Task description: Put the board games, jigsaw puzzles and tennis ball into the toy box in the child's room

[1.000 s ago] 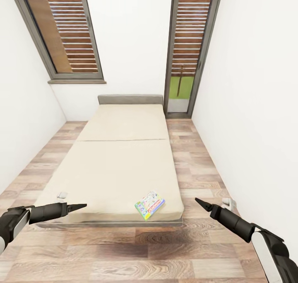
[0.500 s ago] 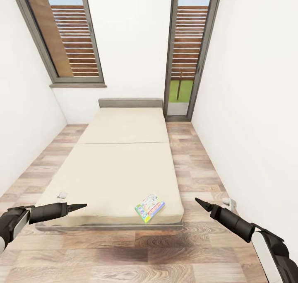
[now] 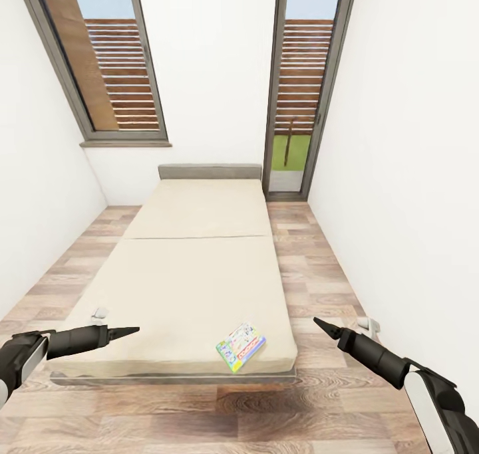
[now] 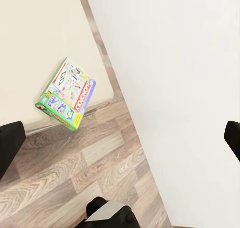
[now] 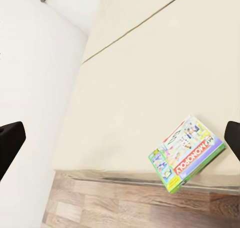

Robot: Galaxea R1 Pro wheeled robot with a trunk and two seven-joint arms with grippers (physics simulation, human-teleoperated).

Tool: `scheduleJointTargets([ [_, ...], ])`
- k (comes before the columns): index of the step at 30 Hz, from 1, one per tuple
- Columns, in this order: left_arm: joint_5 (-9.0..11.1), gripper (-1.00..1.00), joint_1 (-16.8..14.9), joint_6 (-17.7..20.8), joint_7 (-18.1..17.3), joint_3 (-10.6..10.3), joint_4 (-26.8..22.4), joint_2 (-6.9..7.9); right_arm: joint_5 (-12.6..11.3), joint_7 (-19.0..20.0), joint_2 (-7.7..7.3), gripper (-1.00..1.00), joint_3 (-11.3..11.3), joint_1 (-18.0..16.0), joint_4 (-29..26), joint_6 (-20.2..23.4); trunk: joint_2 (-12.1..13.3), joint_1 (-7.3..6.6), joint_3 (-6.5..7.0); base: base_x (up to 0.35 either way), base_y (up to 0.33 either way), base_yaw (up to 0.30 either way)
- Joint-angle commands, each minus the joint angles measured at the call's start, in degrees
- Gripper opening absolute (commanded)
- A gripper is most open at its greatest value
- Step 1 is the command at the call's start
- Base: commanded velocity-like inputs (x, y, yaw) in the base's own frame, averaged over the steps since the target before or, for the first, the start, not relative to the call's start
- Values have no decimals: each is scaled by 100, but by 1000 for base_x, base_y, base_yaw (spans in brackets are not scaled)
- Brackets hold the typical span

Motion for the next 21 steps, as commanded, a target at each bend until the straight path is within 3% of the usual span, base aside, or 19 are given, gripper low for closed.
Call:
scheduleJointTargets([
  [1,22,100,-4,60,-14,-13,1,2,-27,5,0,100,-7,-5,-2,41,-11,4,-1,14,0,0],
  [21,22,100,-4,60,-15,-11,0,2,-25,10,0,100,-7,-5,11,-73,-11,4,189,2,-96,0],
])
